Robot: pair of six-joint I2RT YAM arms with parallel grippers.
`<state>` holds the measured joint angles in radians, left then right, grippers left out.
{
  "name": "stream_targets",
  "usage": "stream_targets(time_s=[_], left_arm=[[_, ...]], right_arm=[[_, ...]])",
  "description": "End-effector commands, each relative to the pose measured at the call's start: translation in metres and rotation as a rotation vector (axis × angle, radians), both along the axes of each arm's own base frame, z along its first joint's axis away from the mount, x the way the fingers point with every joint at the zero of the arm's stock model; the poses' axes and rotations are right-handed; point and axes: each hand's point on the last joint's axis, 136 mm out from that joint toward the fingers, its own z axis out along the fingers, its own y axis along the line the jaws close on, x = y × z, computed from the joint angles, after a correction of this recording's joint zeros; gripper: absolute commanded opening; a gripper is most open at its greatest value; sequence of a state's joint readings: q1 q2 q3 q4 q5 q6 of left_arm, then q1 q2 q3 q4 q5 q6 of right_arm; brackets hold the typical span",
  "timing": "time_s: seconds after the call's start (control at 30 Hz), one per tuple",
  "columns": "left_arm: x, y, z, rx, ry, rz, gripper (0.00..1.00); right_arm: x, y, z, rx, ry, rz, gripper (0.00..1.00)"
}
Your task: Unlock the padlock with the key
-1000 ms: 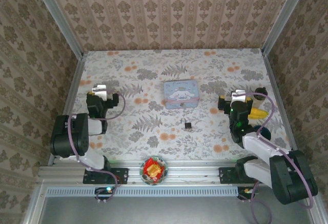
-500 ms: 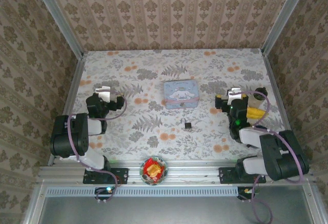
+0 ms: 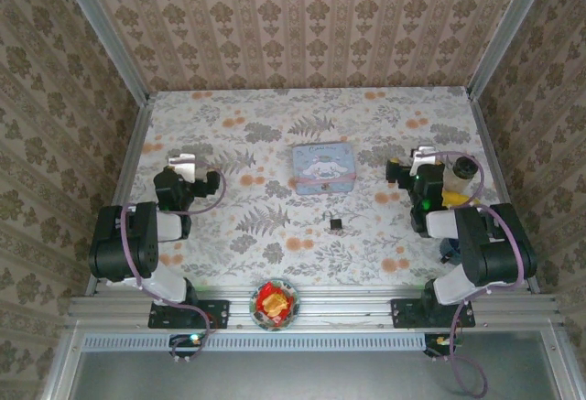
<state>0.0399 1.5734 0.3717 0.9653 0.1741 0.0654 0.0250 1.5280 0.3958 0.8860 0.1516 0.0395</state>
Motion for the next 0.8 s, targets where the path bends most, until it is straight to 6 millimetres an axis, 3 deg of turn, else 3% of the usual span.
stream_targets(time_s=[0.0, 0.13, 0.2, 0.77], left_arm=[[0.002, 0.008, 0.004, 0.001, -0.002, 0.056, 1.00], [0.003, 0.005, 0.004, 0.014, 0.002, 0.051, 1.00], [0.003, 0.003, 0.003, 0.028, 0.008, 0.047, 1.00], [0.003, 0.002, 0.003, 0.032, 0.008, 0.048, 1.00]], right_arm=[[0.001, 0.024, -0.004, 0.050, 0.023, 0.183, 1.00], [0.001, 0.023, -0.003, 0.057, 0.020, 0.183, 1.00], [0.002, 0.011, -0.005, 0.056, 0.027, 0.107, 1.00], [0.002, 0.012, -0.004, 0.053, 0.025, 0.106, 1.00]])
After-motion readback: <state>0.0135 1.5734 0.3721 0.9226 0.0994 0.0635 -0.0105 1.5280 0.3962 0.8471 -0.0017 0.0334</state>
